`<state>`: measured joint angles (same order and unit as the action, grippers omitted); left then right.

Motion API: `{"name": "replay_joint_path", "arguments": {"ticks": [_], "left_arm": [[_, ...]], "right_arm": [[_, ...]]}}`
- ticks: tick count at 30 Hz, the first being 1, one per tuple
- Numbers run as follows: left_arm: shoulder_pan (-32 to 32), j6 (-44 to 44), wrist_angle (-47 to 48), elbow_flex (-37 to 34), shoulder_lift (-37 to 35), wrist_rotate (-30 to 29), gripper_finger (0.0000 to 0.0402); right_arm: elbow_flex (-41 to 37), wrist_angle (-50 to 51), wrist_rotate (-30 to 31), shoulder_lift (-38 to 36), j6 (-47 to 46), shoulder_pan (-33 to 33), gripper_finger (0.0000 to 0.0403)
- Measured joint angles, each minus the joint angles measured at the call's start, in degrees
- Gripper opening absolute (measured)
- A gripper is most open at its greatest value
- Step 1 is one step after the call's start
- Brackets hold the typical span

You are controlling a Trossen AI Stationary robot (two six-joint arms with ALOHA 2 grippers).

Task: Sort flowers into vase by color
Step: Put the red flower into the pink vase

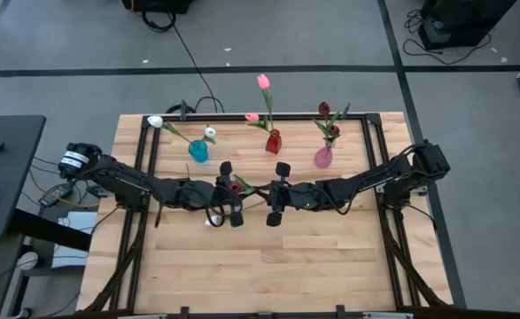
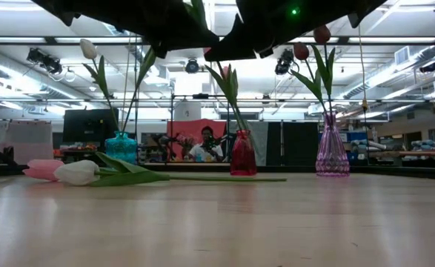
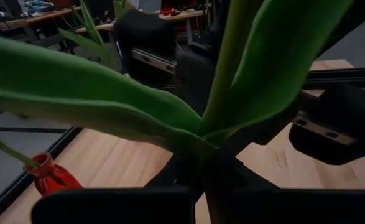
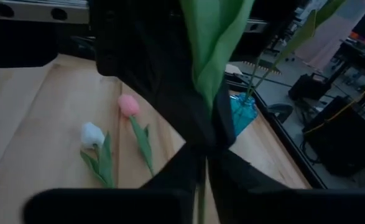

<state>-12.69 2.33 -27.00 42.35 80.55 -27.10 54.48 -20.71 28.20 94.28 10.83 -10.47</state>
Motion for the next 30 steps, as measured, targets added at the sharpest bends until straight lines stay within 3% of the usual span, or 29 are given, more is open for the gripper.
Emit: {"name": "replay_joint_path", "arguments": {"ticks": [3,18,21,30], "left_arm": [[0.0,0.1,0.1,0.0,0.0,-0.2,0.0019],[-0.6,2.3,-0.4,-0.7,0.0,-2.9,0.0136],[-1.1,2.8,-0.8,-2.1,-0.8,-3.7,0.0142],[-4.0,6.4,-15.7,-13.2,-6.5,-9.3,0.0143]], "right_arm": [[0.0,0.1,-0.4,0.0,-0.1,0.3,0.0014],[0.0,-0.2,0.5,0.0,-1.7,0.8,0.0010],[0.0,-0.2,0.6,-0.1,-1.9,0.9,0.0010],[0.0,3.2,5.4,-3.5,-0.6,0.9,0.0010]]}}
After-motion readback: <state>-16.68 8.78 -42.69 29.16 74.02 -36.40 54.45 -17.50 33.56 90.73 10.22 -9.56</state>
